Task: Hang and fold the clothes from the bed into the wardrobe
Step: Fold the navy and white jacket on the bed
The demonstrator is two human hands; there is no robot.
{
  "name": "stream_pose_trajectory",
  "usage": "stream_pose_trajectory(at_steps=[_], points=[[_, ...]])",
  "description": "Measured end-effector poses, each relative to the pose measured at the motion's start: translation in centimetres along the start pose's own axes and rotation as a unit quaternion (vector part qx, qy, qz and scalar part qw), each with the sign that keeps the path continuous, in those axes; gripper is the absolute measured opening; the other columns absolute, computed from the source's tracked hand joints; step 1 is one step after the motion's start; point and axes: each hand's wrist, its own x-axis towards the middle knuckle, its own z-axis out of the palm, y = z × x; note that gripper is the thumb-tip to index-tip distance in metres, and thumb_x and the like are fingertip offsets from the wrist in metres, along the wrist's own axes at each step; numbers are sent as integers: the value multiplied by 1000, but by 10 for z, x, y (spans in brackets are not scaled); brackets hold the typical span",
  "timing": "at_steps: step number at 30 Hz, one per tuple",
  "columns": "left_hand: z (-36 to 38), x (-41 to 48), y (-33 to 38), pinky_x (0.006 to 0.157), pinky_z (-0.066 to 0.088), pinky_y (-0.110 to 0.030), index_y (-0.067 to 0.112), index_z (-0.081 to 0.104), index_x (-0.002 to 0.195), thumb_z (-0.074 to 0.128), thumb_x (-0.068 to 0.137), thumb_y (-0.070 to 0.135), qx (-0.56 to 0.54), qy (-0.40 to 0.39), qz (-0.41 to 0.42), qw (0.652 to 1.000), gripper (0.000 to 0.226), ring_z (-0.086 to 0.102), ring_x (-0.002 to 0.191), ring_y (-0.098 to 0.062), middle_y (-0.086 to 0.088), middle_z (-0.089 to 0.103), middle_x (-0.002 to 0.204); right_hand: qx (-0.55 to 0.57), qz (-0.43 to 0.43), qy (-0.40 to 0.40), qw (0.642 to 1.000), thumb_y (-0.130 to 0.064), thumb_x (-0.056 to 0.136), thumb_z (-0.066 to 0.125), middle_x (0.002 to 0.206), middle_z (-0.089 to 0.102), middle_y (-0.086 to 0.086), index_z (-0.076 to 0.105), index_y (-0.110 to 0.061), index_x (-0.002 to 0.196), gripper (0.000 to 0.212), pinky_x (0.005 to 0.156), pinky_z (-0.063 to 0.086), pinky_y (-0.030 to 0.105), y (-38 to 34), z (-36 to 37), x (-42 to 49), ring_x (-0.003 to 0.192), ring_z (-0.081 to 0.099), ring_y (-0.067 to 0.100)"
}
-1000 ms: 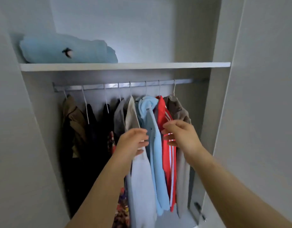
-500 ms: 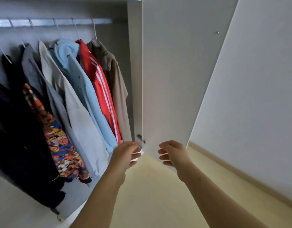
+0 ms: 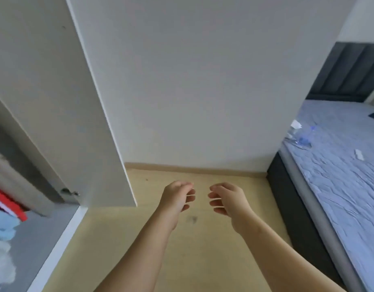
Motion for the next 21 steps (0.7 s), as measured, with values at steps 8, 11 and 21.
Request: stream_pose_trajectory(at_steps=[8,11,21], points=[[181,39,-10,59,39,-23,22,59,76,50,90,14,81,-151,-26,985,18,57,66,-10,3,61,75,68,64,178,980,-11,89,53,70,60,1,60,-15,78,13,53,43,22,38,-163,28,56,54,15],[246,54,-2,53,37,-22,21,57,73,49,90,12,125,-192,4,973,21,55,65,-10,2,59,72,52,76,254,963,-9,87,52,69,59,2,60,-13,77,14,54,43,25,41,-226,33,54,52,15],[482,23,-29,58,41,-24,21,60,84,48,94,19,260,-423,-9,868,16,60,75,-14,0,64,80,150,128,437,877,-12,94,47,76,58,6,56,-17,84,14,49,38,20,92,-412,4,61,51,17]])
